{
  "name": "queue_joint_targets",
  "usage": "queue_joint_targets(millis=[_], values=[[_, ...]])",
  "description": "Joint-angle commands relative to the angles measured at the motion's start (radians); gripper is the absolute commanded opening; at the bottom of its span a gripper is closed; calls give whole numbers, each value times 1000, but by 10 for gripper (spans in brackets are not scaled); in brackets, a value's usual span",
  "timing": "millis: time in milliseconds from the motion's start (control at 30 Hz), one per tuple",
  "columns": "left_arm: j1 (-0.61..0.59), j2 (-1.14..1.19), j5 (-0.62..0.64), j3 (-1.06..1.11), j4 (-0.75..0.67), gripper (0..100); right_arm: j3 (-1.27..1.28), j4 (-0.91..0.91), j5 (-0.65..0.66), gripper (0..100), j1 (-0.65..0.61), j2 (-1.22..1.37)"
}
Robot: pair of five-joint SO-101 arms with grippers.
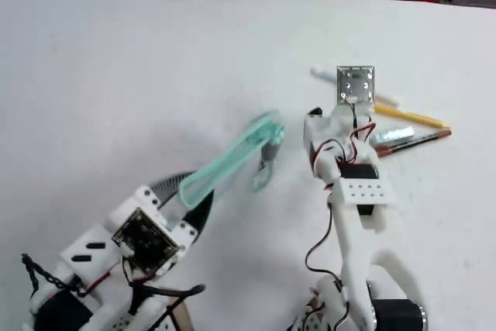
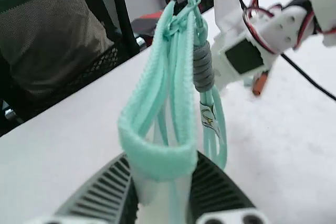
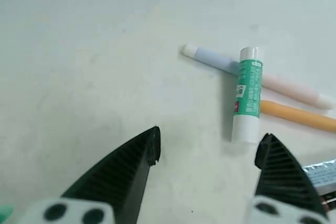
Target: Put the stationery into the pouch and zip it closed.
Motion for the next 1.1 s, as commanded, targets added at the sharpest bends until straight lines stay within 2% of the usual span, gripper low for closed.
queue_joint_targets(millis=[0,67,200,367,533,667,967,1067], values=[[-116,-2,167,141,-405,42,-15,-13,11,283,-12,-4],[-150,-1,219,238,-569,51,-15,-13,11,283,-12,-4],[-153,101,157,301,-721,69,-15,-15,11,283,-13,-4],[-159,458,150,95,-842,72,-15,-16,11,283,-13,-4],[-159,967,199,-195,-842,68,-12,-13,11,283,-22,-4],[-180,1221,308,-261,-847,68,0,-21,11,283,-22,-4],[-177,1271,315,-259,-844,72,5,-50,11,283,-16,-5],[-176,1271,315,-269,-773,103,5,-50,11,283,-16,-5]])
